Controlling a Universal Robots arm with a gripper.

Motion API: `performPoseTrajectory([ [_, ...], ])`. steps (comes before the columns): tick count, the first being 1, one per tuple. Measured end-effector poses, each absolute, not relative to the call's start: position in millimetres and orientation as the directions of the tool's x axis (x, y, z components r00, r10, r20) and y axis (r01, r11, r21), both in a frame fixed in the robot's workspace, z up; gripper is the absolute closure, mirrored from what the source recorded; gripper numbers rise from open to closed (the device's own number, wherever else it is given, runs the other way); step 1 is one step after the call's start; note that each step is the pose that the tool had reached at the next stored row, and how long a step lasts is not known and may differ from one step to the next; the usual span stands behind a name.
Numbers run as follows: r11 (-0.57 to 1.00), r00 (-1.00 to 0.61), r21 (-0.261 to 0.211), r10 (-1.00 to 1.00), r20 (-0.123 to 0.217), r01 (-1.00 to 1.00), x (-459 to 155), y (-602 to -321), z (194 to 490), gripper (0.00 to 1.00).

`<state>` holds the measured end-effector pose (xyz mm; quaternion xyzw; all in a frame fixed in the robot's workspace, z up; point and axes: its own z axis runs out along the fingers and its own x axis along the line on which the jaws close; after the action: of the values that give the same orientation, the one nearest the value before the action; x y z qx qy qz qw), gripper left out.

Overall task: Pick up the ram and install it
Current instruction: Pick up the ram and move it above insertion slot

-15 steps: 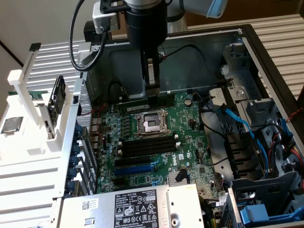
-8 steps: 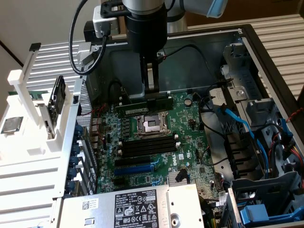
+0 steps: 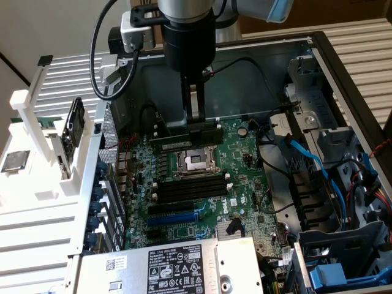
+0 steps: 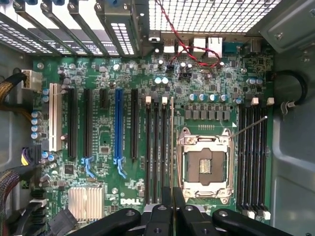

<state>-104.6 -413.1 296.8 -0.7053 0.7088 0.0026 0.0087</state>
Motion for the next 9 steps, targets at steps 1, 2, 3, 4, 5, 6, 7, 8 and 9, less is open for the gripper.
performPoseTrajectory([
  [1, 0.005, -0.005, -0.009, -1.0, -0.016, -1.0, -104.6, -413.4, 296.3, 0.87],
  [2, 0.005, -0.005, -0.009, -1.0, -0.016, -1.0, -104.6, -413.7, 295.9, 0.87],
  [3, 0.005, -0.005, -0.009, -1.0, -0.016, -1.0, -104.5, -414.4, 295.5, 0.87],
  [4, 0.005, -0.005, -0.009, -1.0, -0.016, -1.0, -104.5, -415.5, 295.0, 0.87],
  [5, 0.005, -0.005, -0.009, -1.0, -0.016, -1.0, -104.4, -416.1, 294.7, 0.87],
  [6, 0.005, -0.005, -0.009, -1.0, -0.017, -1.0, -104.1, -416.5, 294.3, 0.87],
  [7, 0.005, -0.005, -0.009, -1.0, -0.017, -1.0, -103.7, -416.8, 293.9, 0.87],
  [8, 0.005, -0.005, -0.009, -1.0, -0.017, -1.0, -103.1, -417.0, 293.5, 0.87],
  [9, 0.005, -0.005, -0.009, -1.0, -0.017, -1.0, -101.4, -417.0, 292.2, 0.87],
])
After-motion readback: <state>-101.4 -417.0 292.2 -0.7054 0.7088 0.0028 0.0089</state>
